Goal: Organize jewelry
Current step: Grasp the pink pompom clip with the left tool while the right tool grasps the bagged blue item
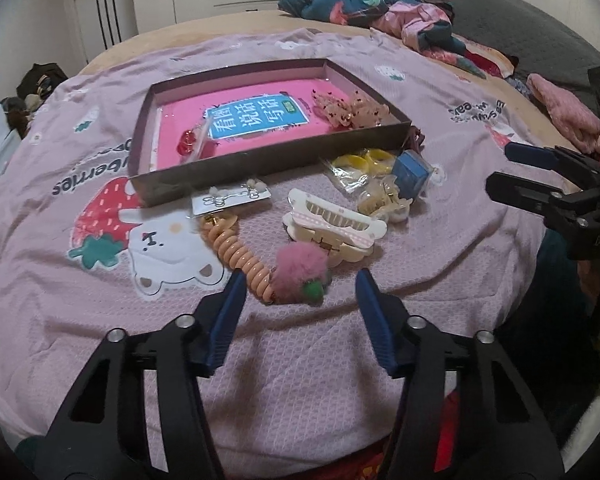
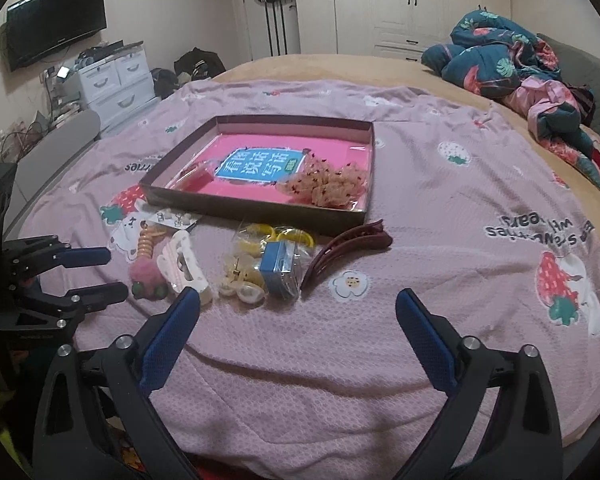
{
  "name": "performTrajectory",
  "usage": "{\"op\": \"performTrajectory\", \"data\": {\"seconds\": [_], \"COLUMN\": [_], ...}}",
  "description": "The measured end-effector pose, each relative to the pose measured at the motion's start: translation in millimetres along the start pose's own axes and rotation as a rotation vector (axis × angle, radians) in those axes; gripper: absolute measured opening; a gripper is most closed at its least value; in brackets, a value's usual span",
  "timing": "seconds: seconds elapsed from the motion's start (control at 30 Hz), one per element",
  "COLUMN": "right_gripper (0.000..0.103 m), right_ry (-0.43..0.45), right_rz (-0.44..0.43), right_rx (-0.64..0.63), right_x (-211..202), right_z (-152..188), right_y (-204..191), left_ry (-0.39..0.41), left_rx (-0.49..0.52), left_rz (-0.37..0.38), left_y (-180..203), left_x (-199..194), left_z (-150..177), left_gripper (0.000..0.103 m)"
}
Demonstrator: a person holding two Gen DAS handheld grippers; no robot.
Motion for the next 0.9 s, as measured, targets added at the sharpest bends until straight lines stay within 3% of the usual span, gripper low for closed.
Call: {"op": "performTrajectory", "data": {"seconds": [0.13, 0.2, 0.37, 0.5, 0.6, 0.9], "right_gripper": [0.074, 0.063, 0.048, 0.036, 0.027, 0.026], "right_ry": [-0.032, -0.046, -0.069, -0.079, -0.092, -0.04], "right_rz": [-0.026, -0.042, -0.058, -0.05, -0.039, -0.036], "right_rx": [-0.01, -0.015, -0.007, -0.016, -0.014, 0.051], "right_x": [18, 30, 52, 64, 70, 47], "right_z": [1, 0, -2, -2, 1, 4], "right_y": [-4, -8, -11, -12, -9, 10], "left_ry": [-0.016, -0.023, -0.028, -0.031, -0.032, -0.027], "left_rx": [0.016, 0.009, 0.013, 0.012, -0.011, -0.035], "left_rz": [0.011, 0.022, 0.021, 0.011, 0.027, 0.046], "left_y": [0, -1, -2, -7, -12, -17], "left_x": [10, 15, 22, 25, 25, 21], "left_z": [0, 0, -1, 0, 0, 3], "left_gripper": [0.034, 0.031, 0.031, 0.023, 0.022, 0.02]}}
Point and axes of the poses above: each gripper's, at about its wrist camera, not at the fingertips, and x roughly the way its jaws point, y to its right, z to its underside, the point moved 2 cm from there along x, roughly the way its jaws point, and after that the axes turned 13 degrees about y, right-handed, at the moved point
